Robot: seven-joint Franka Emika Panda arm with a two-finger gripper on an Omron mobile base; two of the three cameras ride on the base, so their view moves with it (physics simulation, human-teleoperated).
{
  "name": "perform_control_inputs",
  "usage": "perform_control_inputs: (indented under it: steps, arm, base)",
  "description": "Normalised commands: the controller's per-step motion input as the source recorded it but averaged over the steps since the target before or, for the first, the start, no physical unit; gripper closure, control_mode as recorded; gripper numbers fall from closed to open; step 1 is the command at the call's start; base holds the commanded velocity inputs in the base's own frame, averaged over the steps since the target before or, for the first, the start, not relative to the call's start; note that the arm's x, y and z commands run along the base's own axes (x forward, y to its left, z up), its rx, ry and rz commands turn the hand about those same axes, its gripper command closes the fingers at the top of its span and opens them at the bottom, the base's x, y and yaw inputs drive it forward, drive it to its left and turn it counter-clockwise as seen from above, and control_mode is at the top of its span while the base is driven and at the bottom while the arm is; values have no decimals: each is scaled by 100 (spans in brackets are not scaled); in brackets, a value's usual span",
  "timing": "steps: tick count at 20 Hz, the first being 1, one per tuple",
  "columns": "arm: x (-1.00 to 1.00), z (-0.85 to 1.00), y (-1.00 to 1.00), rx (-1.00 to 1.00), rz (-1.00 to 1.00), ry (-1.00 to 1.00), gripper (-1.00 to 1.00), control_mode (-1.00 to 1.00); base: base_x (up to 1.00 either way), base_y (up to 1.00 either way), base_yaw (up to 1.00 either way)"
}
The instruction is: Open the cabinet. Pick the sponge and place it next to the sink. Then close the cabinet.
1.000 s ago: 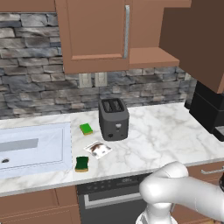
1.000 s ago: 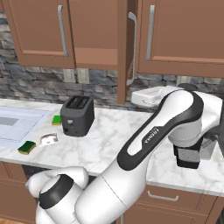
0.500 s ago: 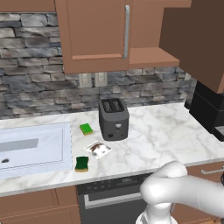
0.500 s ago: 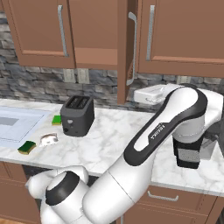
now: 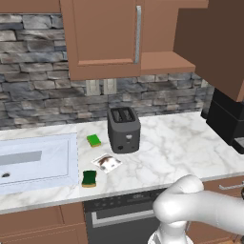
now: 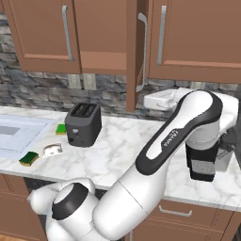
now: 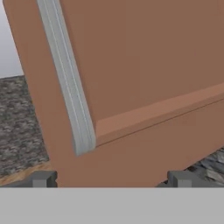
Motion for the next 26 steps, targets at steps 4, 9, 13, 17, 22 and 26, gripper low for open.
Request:
perform_control_inputs:
  steps: [4, 9, 13, 17, 22, 26]
  arm:
    - [11, -1, 27, 0, 0, 0, -100, -100]
    - [23, 0, 42, 0, 0, -1, -100, -100]
    - [22, 0, 47, 0, 0, 0, -100, -100]
    - [15, 0, 42, 0, 0, 0, -100, -100]
    - [10, 0, 42, 0, 0, 0, -100, -100]
    - [7, 0, 61, 0, -3, -2, -100, -100]
  base:
    - [0, 0, 0]
    - [0, 0, 0]
    - [0, 0, 0]
    - [0, 0, 0]
    - [0, 0, 0]
    - [0, 0, 0]
